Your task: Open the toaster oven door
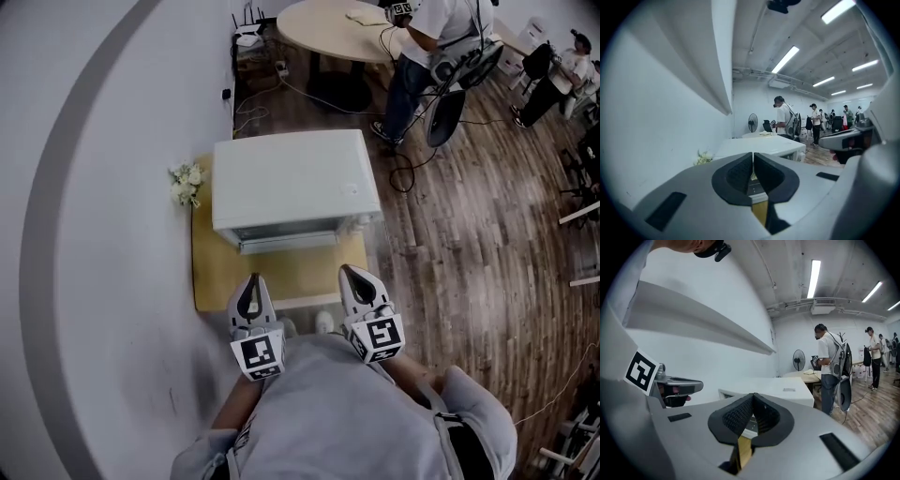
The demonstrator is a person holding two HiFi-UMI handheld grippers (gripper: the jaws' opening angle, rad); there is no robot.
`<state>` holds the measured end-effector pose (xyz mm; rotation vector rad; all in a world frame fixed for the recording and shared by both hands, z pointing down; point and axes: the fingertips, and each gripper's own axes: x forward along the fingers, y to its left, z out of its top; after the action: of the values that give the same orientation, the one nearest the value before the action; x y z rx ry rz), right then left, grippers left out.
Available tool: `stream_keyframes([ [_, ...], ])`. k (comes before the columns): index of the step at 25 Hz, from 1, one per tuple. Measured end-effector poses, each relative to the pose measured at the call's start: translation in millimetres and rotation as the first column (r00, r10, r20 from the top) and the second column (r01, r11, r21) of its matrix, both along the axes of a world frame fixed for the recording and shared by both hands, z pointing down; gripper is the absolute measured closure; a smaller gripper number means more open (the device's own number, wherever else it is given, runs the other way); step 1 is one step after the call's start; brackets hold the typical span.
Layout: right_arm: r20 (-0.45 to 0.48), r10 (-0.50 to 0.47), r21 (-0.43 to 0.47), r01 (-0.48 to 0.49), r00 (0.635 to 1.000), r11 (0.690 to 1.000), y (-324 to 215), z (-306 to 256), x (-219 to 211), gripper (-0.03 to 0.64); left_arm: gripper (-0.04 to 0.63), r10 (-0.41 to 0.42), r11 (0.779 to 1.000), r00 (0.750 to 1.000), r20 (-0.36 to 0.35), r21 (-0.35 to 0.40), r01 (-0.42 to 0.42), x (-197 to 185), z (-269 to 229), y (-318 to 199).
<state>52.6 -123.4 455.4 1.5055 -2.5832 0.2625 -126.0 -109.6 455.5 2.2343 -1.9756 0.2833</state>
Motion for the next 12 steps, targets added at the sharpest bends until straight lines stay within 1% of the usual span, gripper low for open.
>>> stream_keyframes([
  [3,0.019,-0.002,0.015,0.002,1.000,1.000,-7,-6,0,0.617,0.584,0.000,0.999,1.000,0.009,0.034,0.000,1,-7,-4],
  [6,0.030,-0.015,0.017,0.015,0.999,1.000,-11,-8,-3,0.617,0.584,0.000,0.999,1.000,0.003,0.033,0.000,1,-8,-7],
  [9,0.049,-0.037,-0.007,0.038,0.998,0.999,-14,-6,-6,0.618,0.584,-0.007,0.999,1.000,-0.009,0.033,0.007,0,-8,-11],
  [12,0.049,-0.047,-0.011,0.047,0.998,0.999,-15,-5,-6,0.618,0.584,-0.010,0.999,1.000,-0.003,0.043,0.010,0,-10,-13],
])
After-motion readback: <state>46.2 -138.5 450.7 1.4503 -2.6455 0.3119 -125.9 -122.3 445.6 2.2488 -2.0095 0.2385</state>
